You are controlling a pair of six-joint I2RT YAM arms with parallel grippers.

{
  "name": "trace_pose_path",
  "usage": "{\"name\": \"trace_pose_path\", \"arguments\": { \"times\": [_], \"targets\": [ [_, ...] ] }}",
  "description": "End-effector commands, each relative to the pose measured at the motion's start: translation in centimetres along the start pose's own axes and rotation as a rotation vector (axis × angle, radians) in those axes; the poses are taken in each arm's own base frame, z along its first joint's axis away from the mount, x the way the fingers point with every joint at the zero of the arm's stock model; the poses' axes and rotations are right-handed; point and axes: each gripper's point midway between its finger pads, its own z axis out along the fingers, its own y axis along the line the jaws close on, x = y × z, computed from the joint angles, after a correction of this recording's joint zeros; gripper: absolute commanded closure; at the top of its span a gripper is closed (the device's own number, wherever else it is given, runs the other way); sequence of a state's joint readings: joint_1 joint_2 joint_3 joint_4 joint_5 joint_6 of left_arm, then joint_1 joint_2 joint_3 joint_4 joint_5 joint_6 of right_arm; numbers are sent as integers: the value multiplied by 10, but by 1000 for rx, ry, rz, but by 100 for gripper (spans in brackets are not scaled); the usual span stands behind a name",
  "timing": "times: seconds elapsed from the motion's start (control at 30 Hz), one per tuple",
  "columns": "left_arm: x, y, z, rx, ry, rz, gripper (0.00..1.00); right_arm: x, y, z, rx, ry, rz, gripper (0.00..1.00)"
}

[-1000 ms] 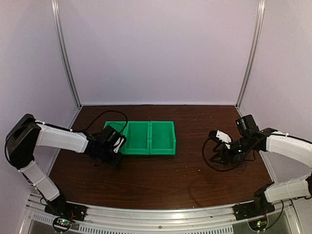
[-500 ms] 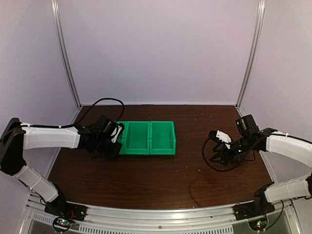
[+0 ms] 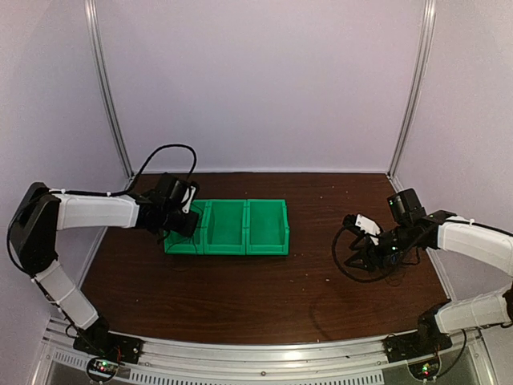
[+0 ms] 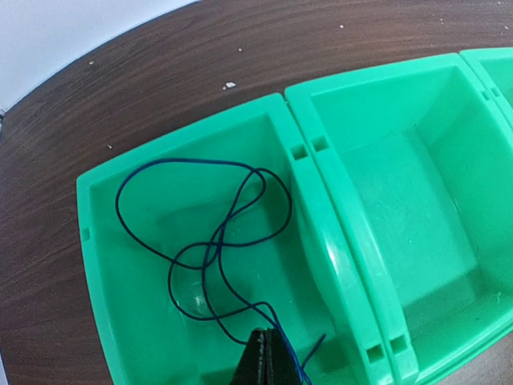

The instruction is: Untangle the cables

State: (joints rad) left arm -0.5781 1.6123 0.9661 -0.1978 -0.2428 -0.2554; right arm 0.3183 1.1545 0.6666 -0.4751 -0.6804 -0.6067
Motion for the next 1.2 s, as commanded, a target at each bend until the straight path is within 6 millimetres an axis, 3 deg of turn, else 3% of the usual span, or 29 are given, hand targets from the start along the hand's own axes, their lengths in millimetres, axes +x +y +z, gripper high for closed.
{"name": "trace_pose_path", "arguments": {
  "times": [0.0, 0.07, 0.17, 0.23, 0.37, 0.47, 0.67, 0.9, 1.17],
  "targets": [
    [-45, -4, -11, 35, -124, -33, 100, -2, 1, -4, 2, -14, -11, 39],
    [-39, -1, -22, 34, -97, -48, 98, -2, 1, -4, 2, -13, -11, 39],
    [-12, 13, -47, 1, -45, -143, 70, -2, 1, -4, 2, -13, -14, 39],
    [13, 24, -63, -32, -14, -231, 57, -1, 1, -2, -3, -10, -14, 39],
    [61, 35, -83, -57, 24, -459, 48, 0, 1, 1, -18, 0, -14, 39],
    [93, 34, -80, -53, 76, -564, 46, 2, 3, 3, -41, 11, -10, 39],
    [129, 20, -54, -43, 203, -631, 52, 1, 6, 1, -45, 8, -8, 39],
    [127, 12, -41, 2, 180, -611, 72, 2, 4, 1, -37, 8, -8, 39],
    [127, 10, -28, 7, 169, -613, 86, 2, 6, 1, -41, 7, -8, 39]
  ]
}}
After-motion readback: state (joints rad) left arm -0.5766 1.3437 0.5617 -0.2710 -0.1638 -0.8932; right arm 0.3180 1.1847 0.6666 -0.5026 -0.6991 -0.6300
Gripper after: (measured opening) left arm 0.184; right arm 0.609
